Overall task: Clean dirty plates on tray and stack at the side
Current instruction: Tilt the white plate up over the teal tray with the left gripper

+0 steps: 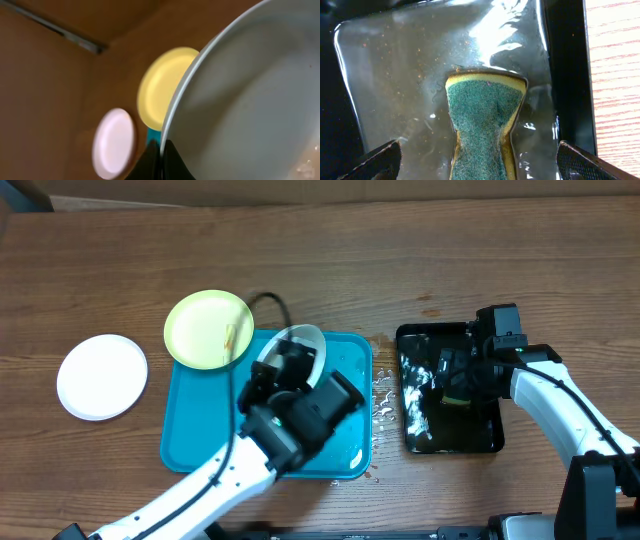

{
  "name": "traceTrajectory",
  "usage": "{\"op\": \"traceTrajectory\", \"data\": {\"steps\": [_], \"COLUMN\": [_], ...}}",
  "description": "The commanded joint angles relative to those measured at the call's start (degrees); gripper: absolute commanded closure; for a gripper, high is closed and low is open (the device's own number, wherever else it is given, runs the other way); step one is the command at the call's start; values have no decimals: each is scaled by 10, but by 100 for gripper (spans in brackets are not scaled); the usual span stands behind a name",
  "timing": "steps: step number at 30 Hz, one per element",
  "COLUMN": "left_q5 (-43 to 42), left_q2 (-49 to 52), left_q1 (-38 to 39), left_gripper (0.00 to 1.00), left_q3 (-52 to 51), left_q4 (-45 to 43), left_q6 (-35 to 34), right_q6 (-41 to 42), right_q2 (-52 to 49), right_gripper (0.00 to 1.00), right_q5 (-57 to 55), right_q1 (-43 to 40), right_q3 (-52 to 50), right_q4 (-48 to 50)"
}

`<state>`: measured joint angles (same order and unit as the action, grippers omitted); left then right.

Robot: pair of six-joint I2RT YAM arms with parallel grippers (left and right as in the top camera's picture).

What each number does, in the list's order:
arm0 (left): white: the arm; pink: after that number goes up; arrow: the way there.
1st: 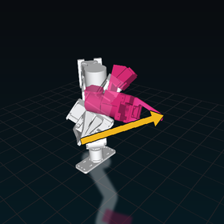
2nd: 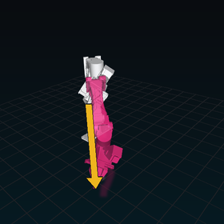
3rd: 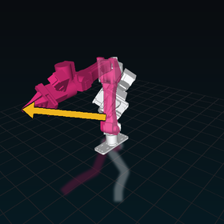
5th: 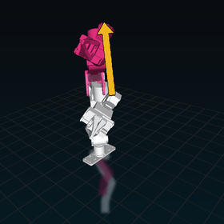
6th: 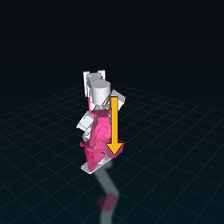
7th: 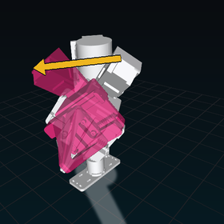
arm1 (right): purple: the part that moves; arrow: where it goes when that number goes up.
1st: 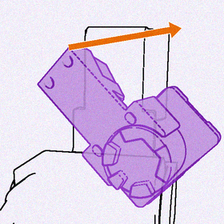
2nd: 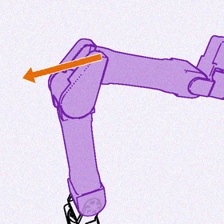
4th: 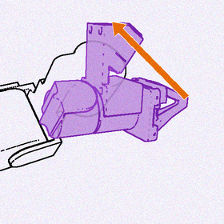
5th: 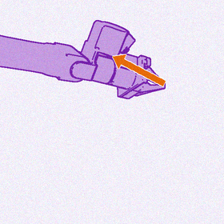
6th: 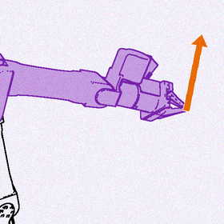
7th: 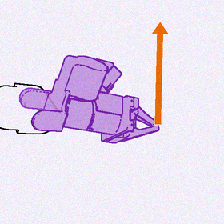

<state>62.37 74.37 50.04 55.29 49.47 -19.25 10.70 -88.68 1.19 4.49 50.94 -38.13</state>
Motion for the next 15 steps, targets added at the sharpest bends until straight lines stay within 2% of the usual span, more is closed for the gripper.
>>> {"op": "traceTrajectory", "data": {"steps": [1, 6, 11, 15], "left_q5": [186, 212, 212, 212], "left_q2": [-11, -11, -11, -11], "left_q1": [51, 116, 176, 195], "left_gripper": [96, 96, 96, 96], "left_q3": [12, 12, 12, 12], "left_q4": [-7, -36, -62, -67], "left_q6": [54, 118, 120, 120], "right_q6": [2, 2, 2, 2], "right_q2": [-1, -1, -1, -1], "right_gripper": [0, 0, 0, 0], "right_q5": [-5, -5, -5, -5], "right_q1": [-2, -2, -2, -2], "right_q3": [-1, -1, -1, -1], "right_q4": [4, 4, 4, 4]}}
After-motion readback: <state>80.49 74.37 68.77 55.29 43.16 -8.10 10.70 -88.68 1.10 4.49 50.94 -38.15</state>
